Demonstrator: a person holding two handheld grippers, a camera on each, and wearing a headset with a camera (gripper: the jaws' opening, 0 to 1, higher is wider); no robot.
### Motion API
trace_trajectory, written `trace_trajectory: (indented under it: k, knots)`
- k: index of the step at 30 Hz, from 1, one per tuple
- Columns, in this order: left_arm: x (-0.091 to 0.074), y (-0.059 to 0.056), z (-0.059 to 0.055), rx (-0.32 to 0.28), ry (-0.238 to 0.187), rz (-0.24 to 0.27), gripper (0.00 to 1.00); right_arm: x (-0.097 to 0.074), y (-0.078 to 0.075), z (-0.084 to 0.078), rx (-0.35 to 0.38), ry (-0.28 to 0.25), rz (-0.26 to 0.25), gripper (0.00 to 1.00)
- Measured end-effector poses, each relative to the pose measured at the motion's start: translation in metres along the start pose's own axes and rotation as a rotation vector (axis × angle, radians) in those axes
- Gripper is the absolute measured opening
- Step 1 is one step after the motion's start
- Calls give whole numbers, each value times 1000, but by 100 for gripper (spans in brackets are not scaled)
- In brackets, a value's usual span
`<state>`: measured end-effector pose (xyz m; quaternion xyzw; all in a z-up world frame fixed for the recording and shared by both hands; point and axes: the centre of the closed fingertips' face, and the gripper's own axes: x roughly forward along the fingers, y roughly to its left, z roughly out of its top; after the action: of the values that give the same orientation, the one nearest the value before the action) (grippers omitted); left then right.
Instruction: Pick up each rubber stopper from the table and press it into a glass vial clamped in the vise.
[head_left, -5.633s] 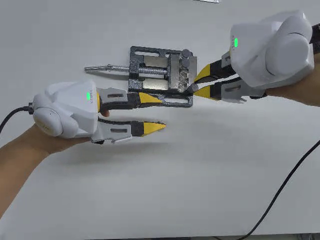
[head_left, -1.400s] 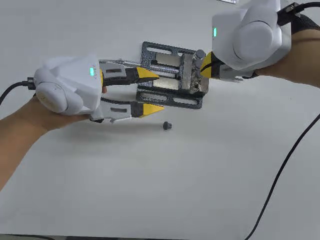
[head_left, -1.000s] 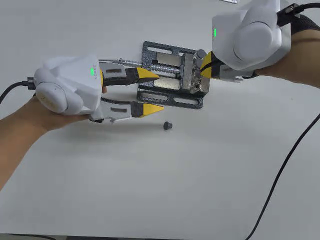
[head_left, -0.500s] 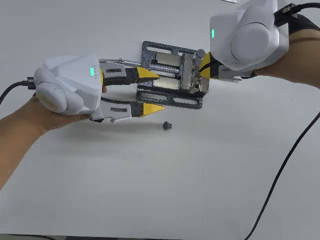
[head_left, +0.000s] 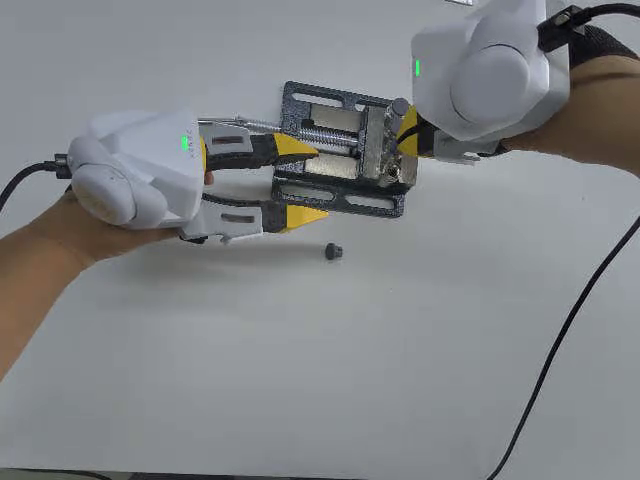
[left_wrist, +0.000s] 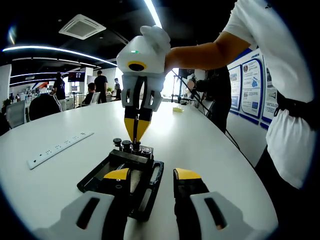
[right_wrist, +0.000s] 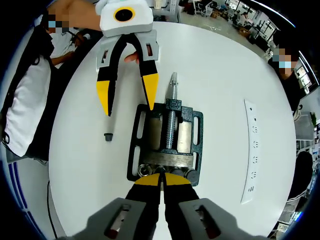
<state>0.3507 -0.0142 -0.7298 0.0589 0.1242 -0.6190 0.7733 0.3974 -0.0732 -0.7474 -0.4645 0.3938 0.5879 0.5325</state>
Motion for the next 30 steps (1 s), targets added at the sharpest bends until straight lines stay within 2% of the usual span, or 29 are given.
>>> trace_trajectory:
  k: [11, 30]
  knots:
    - [2, 0, 0, 1, 1, 0, 31, 1, -1, 0, 10, 9, 8, 1]
    - [-1, -2, 2, 14, 11, -3, 31, 2, -2, -2, 44, -9, 2, 1]
